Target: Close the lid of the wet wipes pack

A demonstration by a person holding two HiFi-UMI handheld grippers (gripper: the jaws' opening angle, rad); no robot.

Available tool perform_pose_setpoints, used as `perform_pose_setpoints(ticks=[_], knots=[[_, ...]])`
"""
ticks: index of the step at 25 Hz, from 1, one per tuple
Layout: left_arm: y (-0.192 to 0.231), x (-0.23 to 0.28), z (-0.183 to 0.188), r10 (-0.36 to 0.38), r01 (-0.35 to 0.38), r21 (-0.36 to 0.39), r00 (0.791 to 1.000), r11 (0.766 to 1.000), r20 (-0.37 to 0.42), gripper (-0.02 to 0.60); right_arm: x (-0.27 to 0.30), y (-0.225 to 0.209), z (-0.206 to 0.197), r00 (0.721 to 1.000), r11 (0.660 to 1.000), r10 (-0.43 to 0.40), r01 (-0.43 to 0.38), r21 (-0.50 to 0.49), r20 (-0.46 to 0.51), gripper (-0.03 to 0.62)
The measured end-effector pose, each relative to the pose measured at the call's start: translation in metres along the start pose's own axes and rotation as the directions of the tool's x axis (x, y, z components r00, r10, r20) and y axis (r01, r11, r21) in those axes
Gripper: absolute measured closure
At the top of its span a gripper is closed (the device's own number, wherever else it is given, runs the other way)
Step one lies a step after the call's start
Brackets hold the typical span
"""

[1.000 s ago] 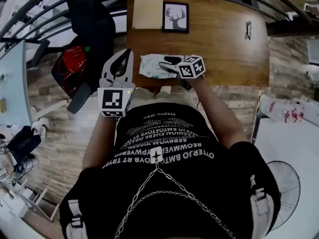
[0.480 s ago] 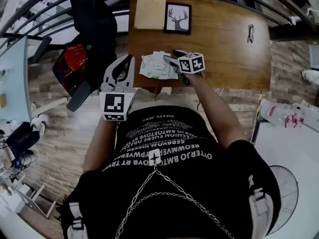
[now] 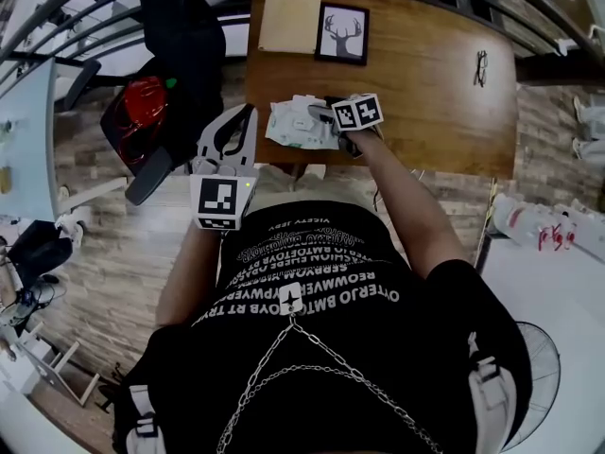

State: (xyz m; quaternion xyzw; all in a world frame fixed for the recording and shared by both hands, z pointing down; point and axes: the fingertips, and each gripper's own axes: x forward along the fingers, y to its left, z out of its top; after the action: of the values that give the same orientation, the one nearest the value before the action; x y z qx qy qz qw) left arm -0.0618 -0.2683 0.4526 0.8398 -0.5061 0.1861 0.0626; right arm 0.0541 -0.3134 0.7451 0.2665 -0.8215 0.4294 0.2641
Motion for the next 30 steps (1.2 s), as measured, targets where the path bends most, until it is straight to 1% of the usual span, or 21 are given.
perform_pose_setpoints(ticks=[6, 9, 13, 16, 17, 20, 22, 26, 28, 30], knots=[[0.002, -0.001, 0.002, 0.013, -0.013, 0.009, 1.0, 1.0, 0.005, 0.551, -0.012, 0.034, 0.011, 0.992, 0.994, 0.108, -0.107, -0.019, 0.064, 0.359], [0.0, -0.001, 0.005, 0.017, -0.017, 0.012, 1.0, 1.0, 0.008, 0.551, -0.018, 0.05, 0.009, 0.984, 0.986, 0.166, -0.164, -0.027, 0.071, 0.368], [-0.005, 0.001, 0.008, 0.009, -0.009, 0.02, 1.0, 1.0, 0.013, 0.551, -0.025, 0.065, 0.007, 0.975, 0.977, 0.21, -0.207, -0.046, 0.076, 0.39], [-0.009, 0.001, 0.01, 0.004, -0.005, 0.035, 1.0, 0.999, 0.016, 0.551, -0.027, 0.076, -0.001, 0.967, 0.968, 0.249, -0.245, -0.058, 0.06, 0.399], [-0.009, 0.0, 0.012, 0.005, -0.006, 0.038, 1.0, 0.999, 0.019, 0.551, -0.026, 0.078, -0.004, 0.965, 0.966, 0.256, -0.253, -0.062, 0.054, 0.401], [-0.008, -0.003, 0.013, 0.014, -0.014, 0.041, 1.0, 0.999, 0.02, 0.551, -0.025, 0.075, -0.01, 0.969, 0.968, 0.244, -0.24, -0.069, 0.05, 0.491], [-0.007, -0.004, 0.011, 0.017, -0.018, 0.039, 1.0, 0.999, 0.012, 0.551, -0.024, 0.072, -0.011, 0.971, 0.971, 0.234, -0.231, -0.056, 0.055, 0.536], [-0.004, -0.007, 0.001, 0.022, -0.022, 0.029, 1.0, 0.999, -0.01, 0.551, -0.019, 0.074, -0.011, 0.97, 0.97, 0.239, -0.236, -0.054, 0.051, 0.537], [-0.004, -0.007, -0.003, 0.023, -0.022, 0.027, 1.0, 0.999, -0.018, 0.551, -0.015, 0.076, -0.014, 0.971, 0.969, 0.237, -0.235, -0.079, 0.026, 0.537], [-0.007, -0.007, -0.005, 0.019, -0.019, 0.025, 1.0, 1.0, -0.022, 0.551, -0.011, 0.076, -0.022, 0.976, 0.97, 0.219, -0.219, -0.105, -0.012, 0.534]])
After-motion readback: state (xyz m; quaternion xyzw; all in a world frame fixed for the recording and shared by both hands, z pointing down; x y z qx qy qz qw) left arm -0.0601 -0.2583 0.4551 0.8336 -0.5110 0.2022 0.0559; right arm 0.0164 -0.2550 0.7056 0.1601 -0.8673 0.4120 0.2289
